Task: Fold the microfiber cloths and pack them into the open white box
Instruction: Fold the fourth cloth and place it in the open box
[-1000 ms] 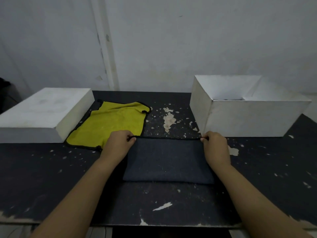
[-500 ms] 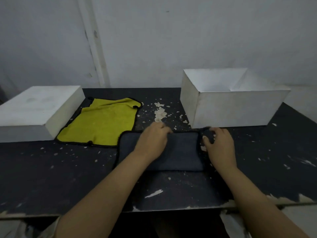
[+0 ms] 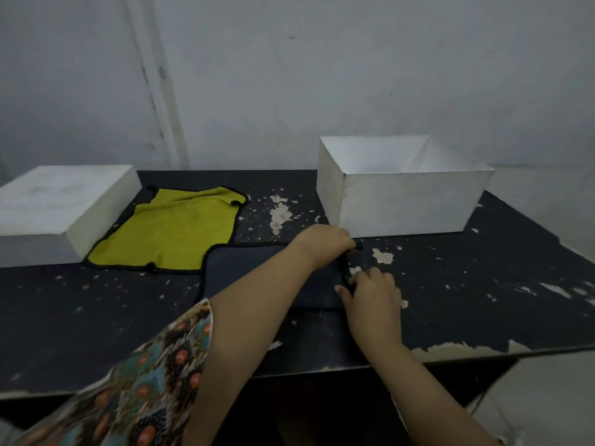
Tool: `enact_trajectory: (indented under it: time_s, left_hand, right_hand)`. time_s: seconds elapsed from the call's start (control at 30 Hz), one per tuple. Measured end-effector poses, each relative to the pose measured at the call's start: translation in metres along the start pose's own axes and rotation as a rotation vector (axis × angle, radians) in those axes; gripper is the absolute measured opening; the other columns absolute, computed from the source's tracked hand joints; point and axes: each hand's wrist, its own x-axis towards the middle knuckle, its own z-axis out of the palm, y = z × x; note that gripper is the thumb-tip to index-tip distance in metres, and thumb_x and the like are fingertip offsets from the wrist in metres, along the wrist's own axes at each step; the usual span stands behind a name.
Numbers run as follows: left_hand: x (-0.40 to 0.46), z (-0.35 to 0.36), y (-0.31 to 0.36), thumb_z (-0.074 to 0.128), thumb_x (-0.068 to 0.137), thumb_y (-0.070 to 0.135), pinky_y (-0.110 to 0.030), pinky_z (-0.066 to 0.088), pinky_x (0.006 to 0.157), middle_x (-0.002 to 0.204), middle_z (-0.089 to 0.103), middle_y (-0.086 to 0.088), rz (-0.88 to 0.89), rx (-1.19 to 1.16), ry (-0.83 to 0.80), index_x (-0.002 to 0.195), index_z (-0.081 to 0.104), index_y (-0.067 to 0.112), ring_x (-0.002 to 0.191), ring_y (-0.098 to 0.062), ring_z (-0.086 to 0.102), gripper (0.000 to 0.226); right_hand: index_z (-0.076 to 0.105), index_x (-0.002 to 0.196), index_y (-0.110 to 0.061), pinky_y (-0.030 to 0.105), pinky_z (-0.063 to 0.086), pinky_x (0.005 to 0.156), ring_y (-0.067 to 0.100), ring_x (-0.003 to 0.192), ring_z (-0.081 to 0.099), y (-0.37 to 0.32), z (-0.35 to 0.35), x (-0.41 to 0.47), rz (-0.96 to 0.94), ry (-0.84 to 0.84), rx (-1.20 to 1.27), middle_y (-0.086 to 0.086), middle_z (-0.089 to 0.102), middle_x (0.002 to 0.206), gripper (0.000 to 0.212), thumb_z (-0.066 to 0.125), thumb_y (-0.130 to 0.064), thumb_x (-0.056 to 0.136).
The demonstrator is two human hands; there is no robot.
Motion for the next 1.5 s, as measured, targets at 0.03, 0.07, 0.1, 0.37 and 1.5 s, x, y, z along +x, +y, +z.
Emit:
enact_trajectory:
  time_s: [0.03, 0.07, 0.1, 0.37, 1.5]
  left_hand:
    - [-0.001, -0.001, -0.001, 0.047, 0.088, -0.003, -0.041, 0.049, 0.082, 0.116, 0.054, -0.012, 0.013, 0.017, 0.007, 0.115, 0.056, 0.009, 0.106, -0.03, 0.055, 0.031]
    - [-0.002, 0.0, -0.002, 0.048, 0.088, -0.002, -0.041, 0.048, 0.08, 0.114, 0.053, -0.012, 0.02, 0.021, 0.02, 0.112, 0.057, 0.009, 0.104, -0.03, 0.055, 0.028]
    - [-0.004, 0.001, -0.005, 0.048, 0.088, -0.001, -0.039, 0.047, 0.077, 0.113, 0.052, -0.011, 0.024, 0.013, 0.035, 0.111, 0.057, 0.01, 0.104, -0.03, 0.054, 0.027]
    - [-0.032, -0.003, -0.037, 0.045, 0.088, 0.006, -0.036, 0.04, 0.069, 0.108, 0.052, -0.012, -0.093, -0.204, 0.282, 0.109, 0.056, 0.01, 0.096, -0.029, 0.054, 0.025]
    - [-0.167, 0.04, -0.13, 0.062, 0.087, 0.026, -0.022, 0.036, 0.055, 0.078, 0.061, 0.005, -0.579, -0.552, 0.209, 0.086, 0.063, 0.019, 0.072, -0.012, 0.056, 0.007]
  right_hand:
    - [0.063, 0.102, -0.015, 0.035, 0.037, 0.089, 0.022, 0.104, 0.046, -0.002, 0.0, 0.0, 0.02, -0.017, 0.005, 0.004, 0.058, 0.108, 0.024, 0.055, -0.034, 0.09]
    - [0.063, 0.102, -0.016, 0.036, 0.036, 0.09, 0.022, 0.106, 0.045, -0.005, -0.001, 0.001, 0.043, -0.035, 0.014, 0.004, 0.057, 0.11, 0.022, 0.054, -0.032, 0.091]
    - [0.063, 0.102, -0.016, 0.036, 0.036, 0.09, 0.023, 0.107, 0.044, -0.007, -0.001, 0.002, 0.065, -0.055, 0.027, 0.004, 0.057, 0.11, 0.02, 0.054, -0.031, 0.091]
    - [0.055, 0.087, -0.016, 0.028, 0.043, 0.066, 0.018, 0.08, 0.057, -0.034, -0.022, 0.012, 0.172, -0.025, 0.543, 0.004, 0.063, 0.091, 0.008, 0.059, -0.011, 0.083]
    - [0.074, 0.093, -0.019, -0.001, 0.039, 0.066, -0.012, 0.071, 0.058, -0.129, 0.022, 0.041, -0.399, -0.402, 0.553, -0.01, 0.07, 0.084, 0.013, 0.062, -0.021, 0.087]
